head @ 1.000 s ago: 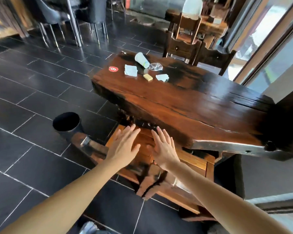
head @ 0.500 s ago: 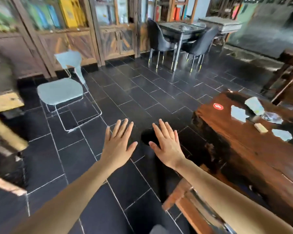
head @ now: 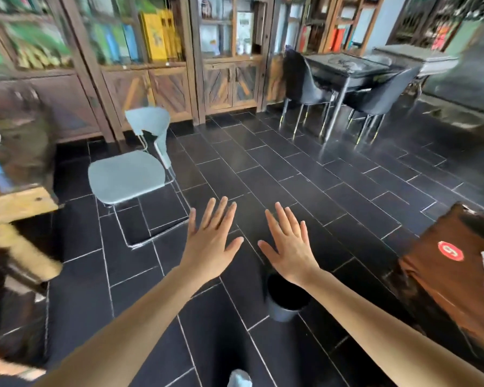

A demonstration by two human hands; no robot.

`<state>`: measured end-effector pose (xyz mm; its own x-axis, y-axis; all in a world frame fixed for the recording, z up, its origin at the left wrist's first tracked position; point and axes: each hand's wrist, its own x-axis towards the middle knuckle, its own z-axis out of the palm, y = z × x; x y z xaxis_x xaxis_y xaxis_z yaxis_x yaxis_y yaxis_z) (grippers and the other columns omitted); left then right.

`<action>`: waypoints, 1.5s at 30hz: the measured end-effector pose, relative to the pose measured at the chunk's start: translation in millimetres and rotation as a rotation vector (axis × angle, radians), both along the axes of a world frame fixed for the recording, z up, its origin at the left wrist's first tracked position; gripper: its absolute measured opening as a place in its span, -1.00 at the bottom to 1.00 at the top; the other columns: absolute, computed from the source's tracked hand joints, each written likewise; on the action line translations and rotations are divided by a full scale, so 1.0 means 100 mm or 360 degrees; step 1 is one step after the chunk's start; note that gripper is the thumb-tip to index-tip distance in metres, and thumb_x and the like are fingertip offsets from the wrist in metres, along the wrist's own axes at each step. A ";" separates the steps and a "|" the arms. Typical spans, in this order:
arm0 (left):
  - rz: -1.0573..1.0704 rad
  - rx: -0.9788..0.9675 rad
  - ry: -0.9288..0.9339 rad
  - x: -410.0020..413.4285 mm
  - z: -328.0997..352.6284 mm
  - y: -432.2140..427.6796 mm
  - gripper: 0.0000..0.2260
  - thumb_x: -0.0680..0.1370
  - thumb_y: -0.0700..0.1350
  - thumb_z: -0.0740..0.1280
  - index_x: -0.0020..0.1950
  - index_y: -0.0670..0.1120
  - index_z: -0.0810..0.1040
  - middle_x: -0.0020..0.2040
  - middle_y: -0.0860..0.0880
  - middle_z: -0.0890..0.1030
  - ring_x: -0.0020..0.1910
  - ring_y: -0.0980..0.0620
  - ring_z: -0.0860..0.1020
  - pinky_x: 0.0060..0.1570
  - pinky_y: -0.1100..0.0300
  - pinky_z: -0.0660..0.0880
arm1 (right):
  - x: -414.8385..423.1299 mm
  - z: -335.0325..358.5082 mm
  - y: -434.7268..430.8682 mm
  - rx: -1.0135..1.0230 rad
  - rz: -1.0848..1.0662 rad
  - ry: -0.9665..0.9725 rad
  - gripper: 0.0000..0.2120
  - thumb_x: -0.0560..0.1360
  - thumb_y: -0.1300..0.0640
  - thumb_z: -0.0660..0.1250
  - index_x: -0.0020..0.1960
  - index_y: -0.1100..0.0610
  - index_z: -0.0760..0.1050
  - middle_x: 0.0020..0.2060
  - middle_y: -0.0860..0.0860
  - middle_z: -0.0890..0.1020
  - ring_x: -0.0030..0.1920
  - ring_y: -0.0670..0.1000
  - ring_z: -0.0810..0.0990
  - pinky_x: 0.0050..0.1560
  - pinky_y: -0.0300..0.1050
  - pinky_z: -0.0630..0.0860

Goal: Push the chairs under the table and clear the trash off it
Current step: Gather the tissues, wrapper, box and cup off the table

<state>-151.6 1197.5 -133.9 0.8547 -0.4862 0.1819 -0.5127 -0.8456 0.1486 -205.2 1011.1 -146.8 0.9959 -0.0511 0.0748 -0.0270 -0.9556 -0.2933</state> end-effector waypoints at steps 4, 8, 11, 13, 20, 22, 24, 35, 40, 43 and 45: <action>-0.0032 -0.0012 0.0042 0.81 0.07 -0.24 -0.39 0.60 0.19 -0.01 0.55 0.03 -0.19 0.57 0.04 -0.19 0.52 0.04 -0.30 0.45 -0.11 -0.30 | 0.71 0.00 -0.13 0.0027 -0.0014 -0.0001 -0.36 0.61 -0.13 0.08 0.56 -0.01 -0.13 0.55 -0.04 -0.23 0.53 0.01 -0.32 0.49 0.15 -0.26; -0.0124 -0.0003 0.0146 1.48 0.00 -0.49 -0.37 0.60 0.17 0.05 0.55 0.03 -0.19 0.57 0.05 -0.20 0.54 0.03 -0.27 0.46 -0.13 -0.28 | 1.25 -0.07 -0.32 0.0069 -0.0062 0.0078 -0.36 0.61 -0.13 0.07 0.56 -0.02 -0.15 0.55 -0.05 -0.24 0.52 -0.02 -0.33 0.48 0.13 -0.27; -0.0203 0.0016 0.0176 2.10 -0.05 -0.70 -0.37 0.60 0.17 0.05 0.55 0.04 -0.19 0.57 0.05 -0.21 0.54 0.03 -0.27 0.46 -0.14 -0.27 | 1.69 -0.14 -0.56 0.0078 -0.0140 0.0128 -0.36 0.61 -0.12 0.09 0.56 -0.02 -0.15 0.55 -0.06 -0.24 0.52 -0.03 -0.33 0.49 0.13 -0.27; -0.0300 0.0047 0.0167 2.60 -0.09 -0.91 -0.37 0.60 0.18 0.04 0.55 0.04 -0.20 0.57 0.06 -0.22 0.53 0.03 -0.29 0.46 -0.13 -0.29 | 2.08 -0.21 -0.78 0.0080 -0.0244 0.0109 -0.36 0.61 -0.11 0.09 0.56 -0.02 -0.15 0.55 -0.06 -0.23 0.52 -0.02 -0.33 0.50 0.14 -0.27; -0.0811 0.0225 0.0115 4.08 -0.10 -2.05 -0.35 0.59 0.21 0.02 0.55 0.06 -0.24 0.56 0.04 -0.28 0.52 0.02 -0.33 0.42 -0.14 -0.35 | 3.17 -0.28 -1.55 0.0020 -0.0745 0.0056 -0.35 0.61 -0.14 0.06 0.56 -0.01 -0.18 0.54 -0.06 -0.26 0.50 -0.03 -0.38 0.48 0.24 -0.26; -0.0970 0.0278 0.0107 4.31 -0.07 -2.42 -0.35 0.59 0.22 0.02 0.54 0.07 -0.26 0.55 0.05 -0.30 0.51 0.02 -0.35 0.41 -0.13 -0.37 | 3.31 -0.29 -1.73 0.0027 -0.0895 0.0052 -0.35 0.61 -0.14 0.07 0.57 -0.01 -0.17 0.55 -0.06 -0.25 0.50 -0.02 -0.38 0.46 0.24 -0.27; -0.1125 0.0334 0.0113 4.43 -0.05 -2.80 -0.35 0.59 0.22 0.00 0.54 0.07 -0.28 0.53 0.06 -0.33 0.50 0.03 -0.36 0.41 -0.13 -0.39 | 3.34 -0.28 -1.90 0.0057 -0.1053 0.0046 -0.35 0.60 -0.13 0.09 0.57 -0.01 -0.14 0.55 -0.05 -0.22 0.52 0.01 -0.33 0.45 0.23 -0.27; -0.1750 0.0388 0.0144 4.52 -0.25 -5.15 -0.36 0.60 0.21 0.01 0.54 0.06 -0.27 0.55 0.03 -0.28 0.51 0.00 -0.34 0.40 -0.13 -0.38 | 3.28 -0.49 -3.71 0.0217 -0.1757 0.0042 -0.36 0.61 -0.12 0.10 0.56 -0.02 -0.13 0.56 -0.02 -0.20 0.53 0.02 -0.31 0.48 0.25 -0.21; -0.1906 0.0379 0.0120 4.36 -0.20 -6.39 -0.38 0.59 0.22 0.00 0.54 0.09 -0.23 0.56 0.04 -0.27 0.52 0.01 -0.33 0.42 -0.14 -0.36 | 3.11 -0.39 -4.60 0.0264 -0.1983 -0.0060 -0.36 0.61 -0.12 0.09 0.56 -0.03 -0.14 0.56 -0.03 -0.19 0.54 0.01 -0.28 0.48 0.20 -0.22; -0.2088 0.0372 0.0130 4.03 -0.17 -6.99 -0.38 0.60 0.21 0.01 0.55 0.08 -0.22 0.56 0.04 -0.26 0.52 0.02 -0.32 0.42 -0.14 -0.35 | 2.82 -0.37 -4.95 0.0323 -0.2187 -0.0130 -0.37 0.61 -0.12 0.10 0.56 -0.04 -0.11 0.56 -0.03 -0.17 0.54 0.01 -0.27 0.48 0.19 -0.20; -0.2236 0.0376 0.0160 3.76 -0.21 -7.33 -0.37 0.60 0.21 0.01 0.55 0.07 -0.22 0.56 0.03 -0.25 0.52 0.01 -0.31 0.43 -0.16 -0.33 | 2.56 -0.42 -5.11 0.0363 -0.2329 -0.0152 -0.38 0.60 -0.12 0.11 0.56 -0.06 -0.09 0.56 -0.05 -0.17 0.54 -0.01 -0.27 0.50 0.19 -0.18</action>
<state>224.0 464.6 -155.3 -0.3492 -0.9356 -0.0525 -0.9272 0.3369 0.1635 51.1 500.0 -188.5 0.0428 -0.9990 -0.0117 -0.8736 -0.0317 -0.4857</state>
